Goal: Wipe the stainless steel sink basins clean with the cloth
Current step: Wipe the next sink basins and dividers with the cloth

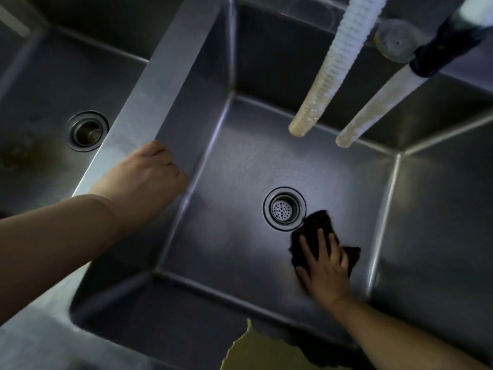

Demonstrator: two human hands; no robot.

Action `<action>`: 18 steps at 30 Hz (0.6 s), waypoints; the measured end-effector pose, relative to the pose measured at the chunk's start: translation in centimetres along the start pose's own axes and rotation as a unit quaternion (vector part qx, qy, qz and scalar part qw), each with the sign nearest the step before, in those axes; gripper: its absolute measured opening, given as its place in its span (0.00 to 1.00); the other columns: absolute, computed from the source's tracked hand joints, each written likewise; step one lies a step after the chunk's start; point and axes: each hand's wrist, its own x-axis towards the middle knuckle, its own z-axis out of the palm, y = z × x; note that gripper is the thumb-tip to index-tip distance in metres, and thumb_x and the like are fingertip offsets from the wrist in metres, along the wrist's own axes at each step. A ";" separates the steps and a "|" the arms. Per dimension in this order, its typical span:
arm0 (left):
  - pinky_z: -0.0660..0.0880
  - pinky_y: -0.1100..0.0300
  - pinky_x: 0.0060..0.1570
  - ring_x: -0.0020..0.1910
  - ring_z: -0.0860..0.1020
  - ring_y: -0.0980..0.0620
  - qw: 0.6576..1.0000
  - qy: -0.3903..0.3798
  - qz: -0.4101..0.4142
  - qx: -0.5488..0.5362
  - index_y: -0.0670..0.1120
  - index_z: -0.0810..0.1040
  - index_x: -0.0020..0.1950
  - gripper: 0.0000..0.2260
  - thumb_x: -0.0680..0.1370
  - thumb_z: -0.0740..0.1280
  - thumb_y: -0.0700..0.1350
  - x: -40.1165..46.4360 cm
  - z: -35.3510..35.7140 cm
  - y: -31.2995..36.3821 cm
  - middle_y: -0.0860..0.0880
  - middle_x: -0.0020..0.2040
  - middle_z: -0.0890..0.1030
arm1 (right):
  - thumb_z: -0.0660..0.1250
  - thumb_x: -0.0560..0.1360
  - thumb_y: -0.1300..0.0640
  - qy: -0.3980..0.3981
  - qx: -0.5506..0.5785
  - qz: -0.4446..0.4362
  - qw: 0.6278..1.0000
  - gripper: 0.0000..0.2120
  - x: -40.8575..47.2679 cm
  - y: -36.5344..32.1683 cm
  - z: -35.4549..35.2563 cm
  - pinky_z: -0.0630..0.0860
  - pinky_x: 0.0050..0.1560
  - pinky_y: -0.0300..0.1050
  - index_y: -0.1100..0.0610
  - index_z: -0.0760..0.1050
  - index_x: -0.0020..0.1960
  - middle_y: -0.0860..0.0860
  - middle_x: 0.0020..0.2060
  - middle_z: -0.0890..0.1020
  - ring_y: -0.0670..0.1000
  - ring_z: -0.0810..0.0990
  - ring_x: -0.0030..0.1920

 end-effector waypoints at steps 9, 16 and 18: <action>0.64 0.52 0.43 0.29 0.74 0.43 0.998 0.024 0.010 -0.056 0.45 0.72 0.29 0.05 0.62 0.60 0.36 -0.1 -0.4 -0.2 0.46 0.25 0.73 | 0.73 0.56 0.56 -0.164 -0.087 -0.283 0.941 0.27 -2.8 -0.5 -3.7 0.77 0.33 0.47 0.46 0.76 0.55 0.53 0.50 0.80 0.56 0.79 0.40; 0.63 0.52 0.41 0.26 0.76 0.43 0.995 -0.021 -0.003 -0.097 0.44 0.75 0.26 0.15 0.46 0.75 0.31 -0.1 -1.0 -0.3 0.45 0.23 0.75 | 0.64 0.72 0.63 -0.134 0.036 -0.036 0.990 0.27 -1.6 -2.5 -14.9 0.68 0.60 0.48 0.53 0.66 0.71 0.55 0.62 0.70 0.57 0.69 0.63; 0.62 0.53 0.41 0.26 0.75 0.44 0.995 -0.020 0.005 -0.099 0.44 0.75 0.26 0.14 0.48 0.75 0.32 -0.2 -1.3 -0.4 0.45 0.23 0.75 | 0.64 0.74 0.61 -0.068 0.099 0.045 0.992 0.26 -1.8 -4.3 -17.6 0.70 0.58 0.46 0.49 0.66 0.70 0.51 0.61 0.70 0.53 0.70 0.60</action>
